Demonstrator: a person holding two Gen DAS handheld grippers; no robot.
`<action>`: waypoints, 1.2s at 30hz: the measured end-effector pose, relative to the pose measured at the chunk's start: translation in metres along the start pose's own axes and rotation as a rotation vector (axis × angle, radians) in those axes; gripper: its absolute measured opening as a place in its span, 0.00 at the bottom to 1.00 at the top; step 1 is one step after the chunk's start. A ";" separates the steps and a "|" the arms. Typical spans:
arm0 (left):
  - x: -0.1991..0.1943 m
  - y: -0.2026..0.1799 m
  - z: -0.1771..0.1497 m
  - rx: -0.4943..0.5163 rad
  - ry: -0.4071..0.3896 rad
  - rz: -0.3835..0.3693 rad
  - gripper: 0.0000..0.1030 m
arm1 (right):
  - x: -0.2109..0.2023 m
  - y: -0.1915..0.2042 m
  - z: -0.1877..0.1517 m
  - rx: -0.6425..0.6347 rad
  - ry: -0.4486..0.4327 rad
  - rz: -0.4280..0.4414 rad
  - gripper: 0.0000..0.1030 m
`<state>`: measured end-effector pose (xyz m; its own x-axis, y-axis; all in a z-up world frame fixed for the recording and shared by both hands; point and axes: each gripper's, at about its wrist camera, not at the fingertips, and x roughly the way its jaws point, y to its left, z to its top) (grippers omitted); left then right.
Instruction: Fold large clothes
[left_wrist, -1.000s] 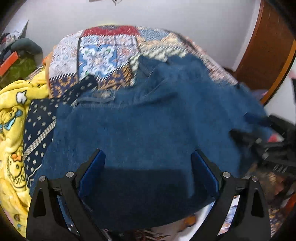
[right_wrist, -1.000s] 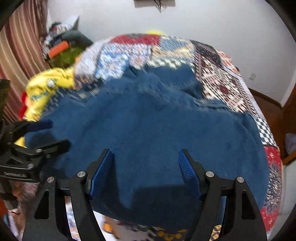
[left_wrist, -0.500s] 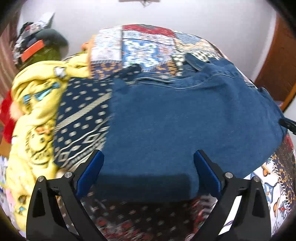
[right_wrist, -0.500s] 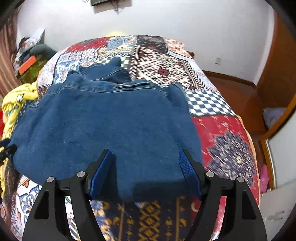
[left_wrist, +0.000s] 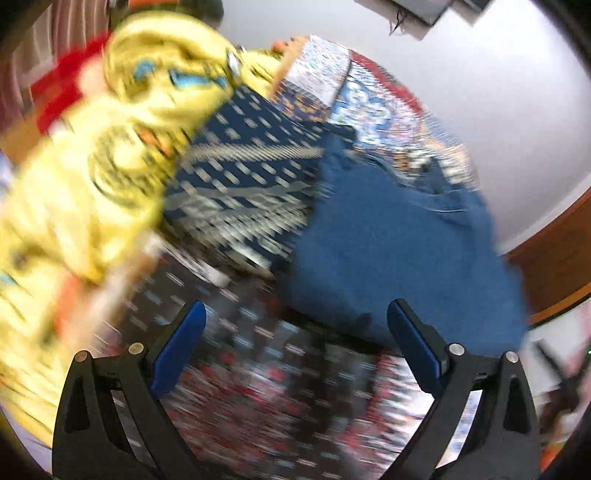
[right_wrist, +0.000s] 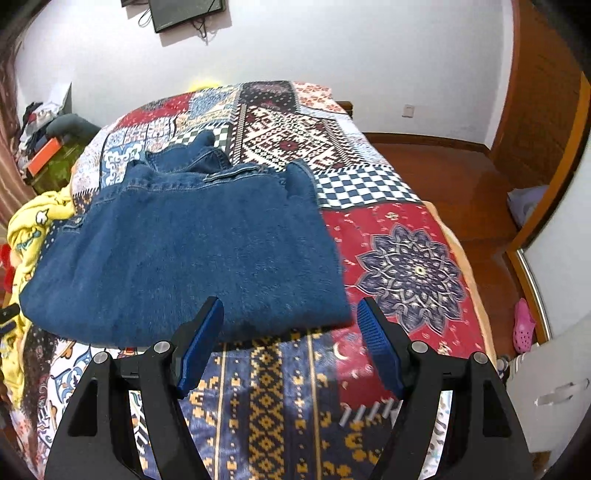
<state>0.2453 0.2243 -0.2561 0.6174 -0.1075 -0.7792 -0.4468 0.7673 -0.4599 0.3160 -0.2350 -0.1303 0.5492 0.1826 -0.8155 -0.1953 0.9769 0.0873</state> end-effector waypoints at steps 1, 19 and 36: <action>0.003 -0.001 -0.002 -0.025 0.016 -0.056 0.97 | -0.001 -0.001 0.000 0.004 0.001 0.002 0.70; 0.067 -0.030 0.021 -0.171 0.014 -0.178 0.50 | 0.003 0.019 -0.004 -0.035 0.052 0.023 0.71; -0.074 -0.082 0.039 0.192 -0.318 -0.127 0.19 | 0.002 0.149 0.017 -0.223 0.061 0.211 0.79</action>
<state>0.2620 0.1942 -0.1439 0.8432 -0.0315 -0.5367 -0.2433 0.8678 -0.4332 0.3019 -0.0875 -0.1089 0.4287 0.3656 -0.8262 -0.4772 0.8681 0.1365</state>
